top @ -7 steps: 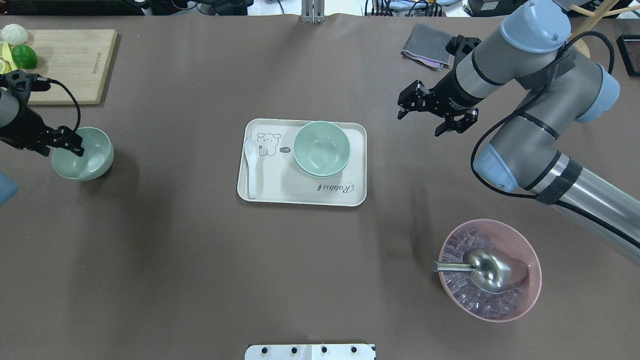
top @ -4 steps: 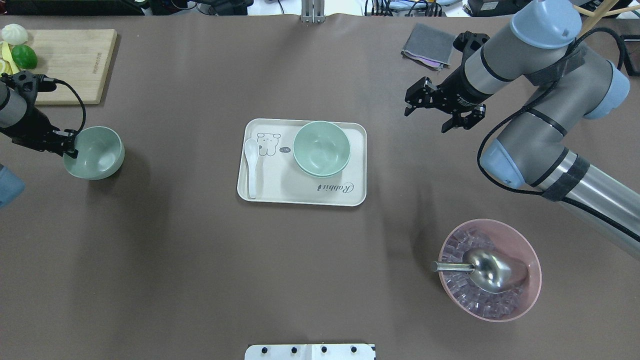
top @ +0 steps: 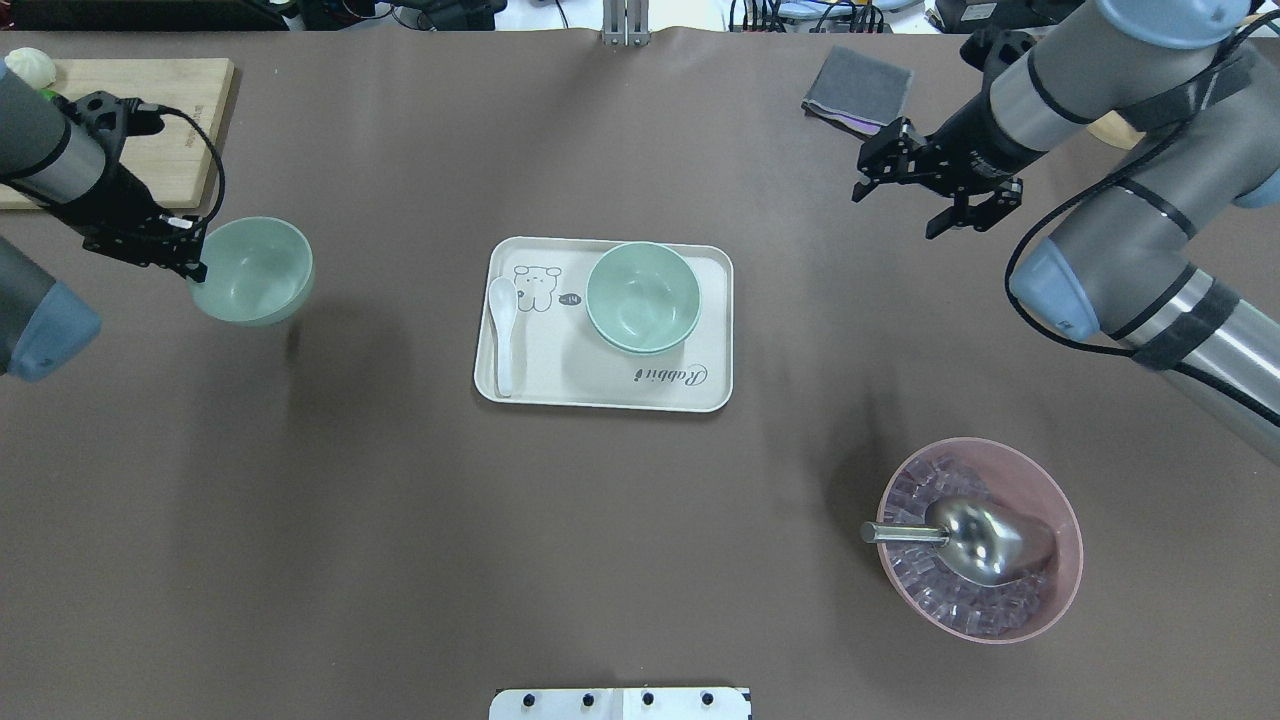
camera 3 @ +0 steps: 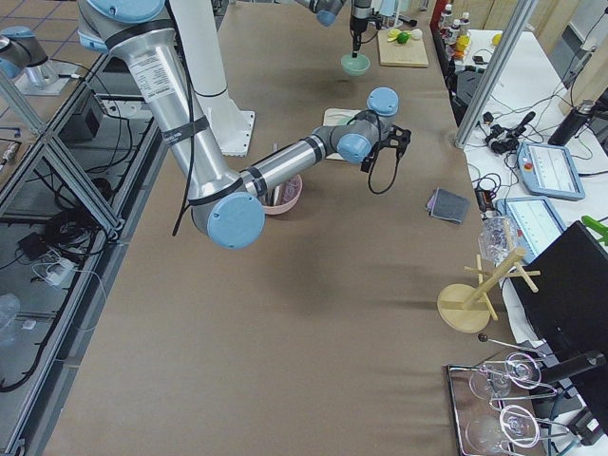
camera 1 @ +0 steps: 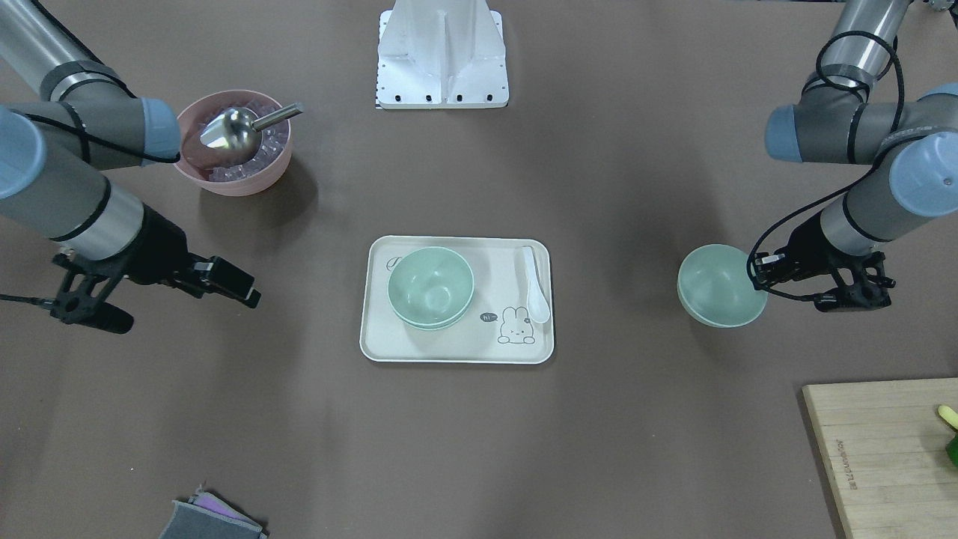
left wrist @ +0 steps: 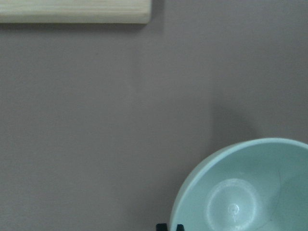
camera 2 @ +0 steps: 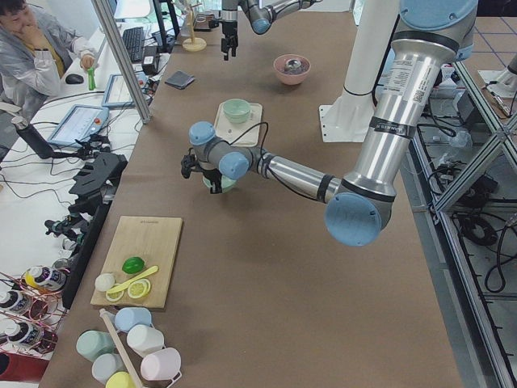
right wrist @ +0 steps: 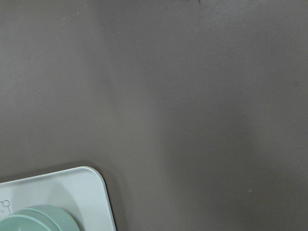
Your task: Stack green bowls together
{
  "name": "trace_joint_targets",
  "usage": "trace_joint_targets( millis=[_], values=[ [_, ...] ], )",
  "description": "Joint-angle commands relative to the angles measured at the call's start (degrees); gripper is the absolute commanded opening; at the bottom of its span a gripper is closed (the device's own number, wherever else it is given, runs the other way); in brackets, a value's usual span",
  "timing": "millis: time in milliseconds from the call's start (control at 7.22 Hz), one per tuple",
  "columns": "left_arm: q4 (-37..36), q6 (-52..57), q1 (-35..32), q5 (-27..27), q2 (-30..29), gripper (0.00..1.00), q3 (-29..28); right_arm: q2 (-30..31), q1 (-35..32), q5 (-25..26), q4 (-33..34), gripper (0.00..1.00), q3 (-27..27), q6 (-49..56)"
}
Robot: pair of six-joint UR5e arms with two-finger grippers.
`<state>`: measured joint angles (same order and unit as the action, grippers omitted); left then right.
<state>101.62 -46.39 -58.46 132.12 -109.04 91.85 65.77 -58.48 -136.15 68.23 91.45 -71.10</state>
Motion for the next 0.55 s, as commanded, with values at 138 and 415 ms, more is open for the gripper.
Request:
trace_joint_targets(
  millis=[138, 415],
  values=[
    [-2.6, -22.0, 15.3, -6.7, -16.0, 0.00, 4.1, 10.8, -9.9, -3.1, 0.7, 1.00, -1.1, 25.2],
    [-2.6, -27.5, 20.0, -10.6, -24.2, 0.00, -0.5, 13.9, -14.7, -2.9, 0.6, 1.00, -5.6, 39.0]
  ],
)
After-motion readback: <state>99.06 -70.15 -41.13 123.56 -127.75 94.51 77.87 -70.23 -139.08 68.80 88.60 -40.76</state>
